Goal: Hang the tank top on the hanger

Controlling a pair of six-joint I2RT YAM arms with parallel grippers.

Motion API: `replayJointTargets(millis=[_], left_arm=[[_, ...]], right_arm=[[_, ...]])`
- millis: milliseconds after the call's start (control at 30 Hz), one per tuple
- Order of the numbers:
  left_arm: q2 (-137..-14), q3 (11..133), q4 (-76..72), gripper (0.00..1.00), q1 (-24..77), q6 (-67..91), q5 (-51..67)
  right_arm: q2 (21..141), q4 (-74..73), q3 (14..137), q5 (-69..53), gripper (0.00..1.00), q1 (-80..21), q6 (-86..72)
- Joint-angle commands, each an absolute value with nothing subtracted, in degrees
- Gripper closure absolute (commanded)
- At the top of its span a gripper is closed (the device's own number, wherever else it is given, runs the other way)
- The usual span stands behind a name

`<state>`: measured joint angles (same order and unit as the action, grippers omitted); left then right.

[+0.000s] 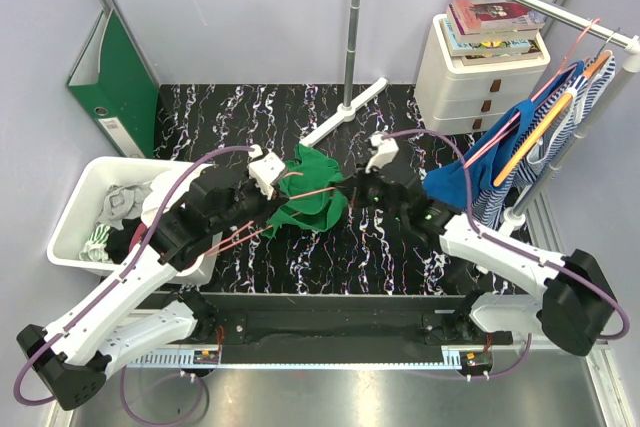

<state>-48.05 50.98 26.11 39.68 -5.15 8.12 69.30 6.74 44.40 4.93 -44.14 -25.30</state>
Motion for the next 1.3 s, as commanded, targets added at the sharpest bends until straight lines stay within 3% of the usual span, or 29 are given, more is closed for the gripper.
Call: replayJointTargets(millis=[0,167,467,700,800,833,933,1067,1267], left_arm=[[-47.1,51.3,23.4,1.0,39.8,-5.5,7.2],[-46.7,51.2,23.3,1.0,39.8,-5.4,4.8],[-42.4,49.7,20.0,1.0,39.6,-4.2,1.8],[-40.1,48.8,18.7,1.0,39.7,-3.7,0.9],[-39.8,48.6,18.3,1.0,39.7,-3.3,1.8],[-39.7,48.7,18.2,1.0,39.7,-3.3,1.8],[-39.9,48.8,17.8,1.0,39.7,-3.0,1.8],[-40.2,49.1,17.1,1.0,39.7,-1.6,1.3],[-43.9,52.1,13.2,1.0,39.7,6.0,1.8]], right_arm=[[72.8,6.9,51.7,5.1,1.0,-48.7,-23.0],[73.5,4.9,54.8,7.6,1.0,-54.7,-22.1],[70.1,3.0,49.9,14.1,0.96,-55.4,-24.2],[69.8,1.5,50.1,17.2,0.73,-55.3,-23.6],[69.9,0.9,50.7,17.8,0.47,-55.3,-23.0],[69.7,0.8,51.0,17.8,0.3,-55.3,-22.6],[67.3,0.4,50.8,19.0,0.13,-55.4,-22.4],[61.4,-3.5,49.2,21.9,0.08,-55.3,-22.4],[54.5,-1.4,45.8,19.6,0.1,-55.3,-23.3]])
